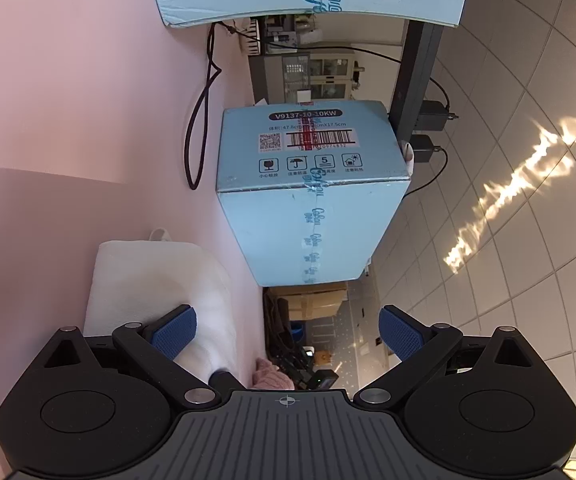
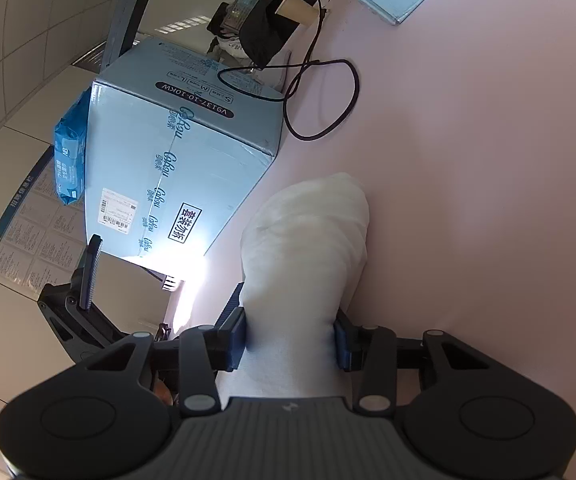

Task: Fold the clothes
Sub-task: 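Grasp the end of the white shirt bundle with the right gripper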

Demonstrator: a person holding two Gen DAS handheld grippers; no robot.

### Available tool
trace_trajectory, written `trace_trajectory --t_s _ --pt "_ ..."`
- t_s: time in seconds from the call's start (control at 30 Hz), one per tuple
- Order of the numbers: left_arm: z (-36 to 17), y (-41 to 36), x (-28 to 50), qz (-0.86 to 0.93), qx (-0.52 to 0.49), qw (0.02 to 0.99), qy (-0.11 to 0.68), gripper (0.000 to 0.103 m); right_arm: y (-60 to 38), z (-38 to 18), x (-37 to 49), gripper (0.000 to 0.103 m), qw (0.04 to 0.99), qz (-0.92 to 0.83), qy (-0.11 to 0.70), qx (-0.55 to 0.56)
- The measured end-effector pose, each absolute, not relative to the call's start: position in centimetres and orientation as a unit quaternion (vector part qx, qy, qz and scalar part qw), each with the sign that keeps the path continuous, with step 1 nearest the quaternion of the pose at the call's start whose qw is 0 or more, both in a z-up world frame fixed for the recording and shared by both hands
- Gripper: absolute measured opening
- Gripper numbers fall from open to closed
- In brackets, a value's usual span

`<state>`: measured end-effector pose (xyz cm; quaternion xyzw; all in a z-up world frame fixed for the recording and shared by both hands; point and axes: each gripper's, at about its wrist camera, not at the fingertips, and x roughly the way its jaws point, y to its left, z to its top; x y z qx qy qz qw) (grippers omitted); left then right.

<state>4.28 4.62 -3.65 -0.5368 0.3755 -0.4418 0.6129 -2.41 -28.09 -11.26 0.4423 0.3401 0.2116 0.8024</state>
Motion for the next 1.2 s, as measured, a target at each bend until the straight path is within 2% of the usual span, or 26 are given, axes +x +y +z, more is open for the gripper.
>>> trace_trajectory --t_s 0.13,0.4,0.9,1.03,1.2 --pt "-3.2 4.7 4.1 -0.442 -0.543 0.606 0.378 0.099 -28.5 -11.9 -2.7 0.041 0.796 0.218 0.327 0.461" --pt "-2.5 4.3 3.7 -0.443 -0.534 0.616 0.374 0.099 -28.6 -11.9 -2.6 0.042 0.782 0.191 0.338 0.488" --pt "-2.2 3.8 3.5 -0.444 -0.528 0.622 0.370 0.099 -28.4 -12.1 -3.1 0.041 0.800 0.201 0.315 0.470" --pt "-3.0 4.2 3.9 -0.445 -0.531 0.619 0.370 0.099 -28.5 -12.3 -3.3 0.032 0.804 0.205 0.305 0.468" --pt "-2.6 4.2 3.7 -0.442 -0.529 0.626 0.366 0.099 -28.1 -11.8 -3.8 0.028 0.809 0.192 0.295 0.471"
